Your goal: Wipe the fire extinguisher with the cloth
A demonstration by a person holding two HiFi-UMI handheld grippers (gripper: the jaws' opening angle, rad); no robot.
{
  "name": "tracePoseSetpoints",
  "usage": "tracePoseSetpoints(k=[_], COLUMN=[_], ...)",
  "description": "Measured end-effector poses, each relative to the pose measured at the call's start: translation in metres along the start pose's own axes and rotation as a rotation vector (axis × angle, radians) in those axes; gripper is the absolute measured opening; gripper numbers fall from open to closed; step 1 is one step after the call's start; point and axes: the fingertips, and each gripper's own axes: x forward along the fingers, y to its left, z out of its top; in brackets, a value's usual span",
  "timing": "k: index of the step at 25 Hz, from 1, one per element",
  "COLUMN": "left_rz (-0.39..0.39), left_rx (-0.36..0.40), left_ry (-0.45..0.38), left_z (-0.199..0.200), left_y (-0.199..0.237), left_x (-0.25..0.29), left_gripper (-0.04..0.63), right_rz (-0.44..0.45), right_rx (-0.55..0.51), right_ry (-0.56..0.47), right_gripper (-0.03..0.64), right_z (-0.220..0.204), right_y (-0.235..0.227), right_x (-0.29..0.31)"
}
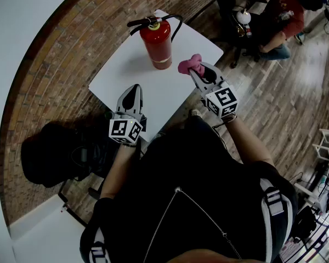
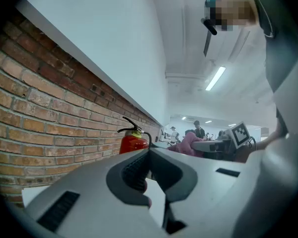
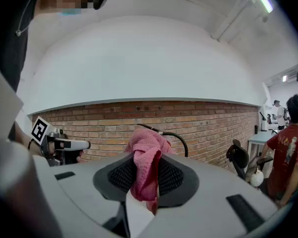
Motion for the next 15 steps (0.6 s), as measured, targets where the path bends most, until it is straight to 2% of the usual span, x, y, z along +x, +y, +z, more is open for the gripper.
tracePoseSetpoints(k=[7, 15], left_rz=[0.056, 0.151], left_rx=[-0.014, -0.014], left_ry=[0.004, 0.009], left_z=[-0.007, -0.015], left_y=[-0.012, -0.018], left_x=[0.037, 0.058], left_gripper=[0.017, 0.017], right_rz=[0.055, 0.197], right_rx=[-0.002, -0.005], right_ry=[0.012, 0.037], right_gripper=[0.112, 0.114], right_z=[-0.002, -0.016], right_y=[-0.044, -0.073], right_x=[0.015, 0.048])
